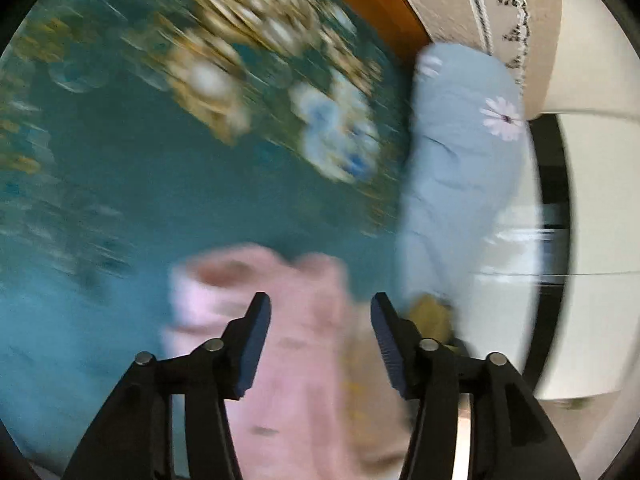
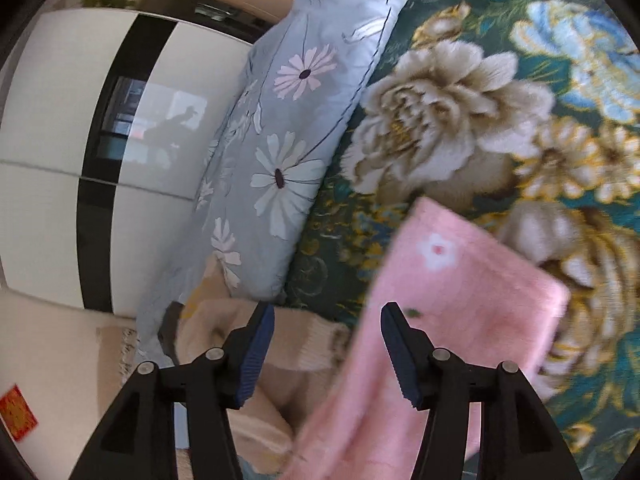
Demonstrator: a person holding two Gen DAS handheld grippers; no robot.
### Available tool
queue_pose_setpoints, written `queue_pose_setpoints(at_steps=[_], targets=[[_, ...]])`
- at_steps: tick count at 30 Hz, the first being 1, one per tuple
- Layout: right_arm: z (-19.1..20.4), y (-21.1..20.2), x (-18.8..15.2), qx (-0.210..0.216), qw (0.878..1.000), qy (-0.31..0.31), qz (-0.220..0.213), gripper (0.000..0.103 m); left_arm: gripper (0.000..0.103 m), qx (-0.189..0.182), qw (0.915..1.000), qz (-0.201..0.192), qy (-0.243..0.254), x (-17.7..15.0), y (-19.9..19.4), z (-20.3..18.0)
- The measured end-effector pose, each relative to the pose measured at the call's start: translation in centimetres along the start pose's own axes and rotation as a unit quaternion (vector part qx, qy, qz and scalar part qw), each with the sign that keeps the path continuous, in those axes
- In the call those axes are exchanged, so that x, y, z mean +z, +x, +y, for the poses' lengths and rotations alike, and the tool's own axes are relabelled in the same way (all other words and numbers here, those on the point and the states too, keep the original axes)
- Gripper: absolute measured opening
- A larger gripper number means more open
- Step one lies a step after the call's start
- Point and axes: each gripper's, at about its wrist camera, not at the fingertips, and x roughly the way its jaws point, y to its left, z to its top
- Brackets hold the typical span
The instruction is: Fold clothes
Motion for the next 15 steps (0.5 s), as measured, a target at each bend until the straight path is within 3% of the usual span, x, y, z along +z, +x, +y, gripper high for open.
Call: queue_pose_setpoints(at_steps=[2, 7, 15], targets=[[-1.4, -1.4, -0.8, -0.007, 1.0, -0.01, -0.004, 0.059, 0.055, 0.045, 0.9989, 0.01, 0.0, -0.8, 0.3, 2.2], [-6.2, -2.9, -1.7, -0.022, 0.999, 0.028, -0.009, 0.059, 0.062, 0.083, 0.9951, 0.054, 0.002, -3.1, 3.1, 4.3], [-13.4, -3.3, -3.0, -0.031, 0.995, 0.099, -0.003, 0.059, 0.062, 0.099, 0.9937, 0.049, -0.018, -4.5, 5.4, 5.0]])
